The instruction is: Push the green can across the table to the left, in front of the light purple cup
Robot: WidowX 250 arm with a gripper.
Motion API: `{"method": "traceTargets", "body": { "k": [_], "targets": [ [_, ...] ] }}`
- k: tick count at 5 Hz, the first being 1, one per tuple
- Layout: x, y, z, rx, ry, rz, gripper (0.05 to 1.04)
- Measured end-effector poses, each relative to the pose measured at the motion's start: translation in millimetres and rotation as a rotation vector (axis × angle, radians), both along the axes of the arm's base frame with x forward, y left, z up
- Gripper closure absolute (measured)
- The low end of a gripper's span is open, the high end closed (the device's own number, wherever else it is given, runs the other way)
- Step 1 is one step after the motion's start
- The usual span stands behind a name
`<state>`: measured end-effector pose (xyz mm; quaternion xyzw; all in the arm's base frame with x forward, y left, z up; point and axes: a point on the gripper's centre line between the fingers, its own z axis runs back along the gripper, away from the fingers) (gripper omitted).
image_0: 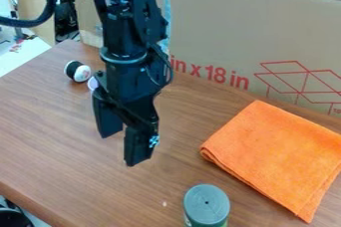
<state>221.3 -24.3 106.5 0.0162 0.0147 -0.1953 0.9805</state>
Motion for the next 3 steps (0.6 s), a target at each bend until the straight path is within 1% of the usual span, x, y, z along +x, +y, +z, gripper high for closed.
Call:
{"method": "traceTargets", "body": {
  "k": [1, 2, 3],
  "targets": [
    [-2, 0, -4.4, 0.003, 0.02, 0.003, 0.083],
    [-2, -19, 9.2, 0.029, -0.069, -0.043, 0.083],
    [-6, -42, 21.0, 0.051, -0.103, -0.073, 0.083]
  ]
}}
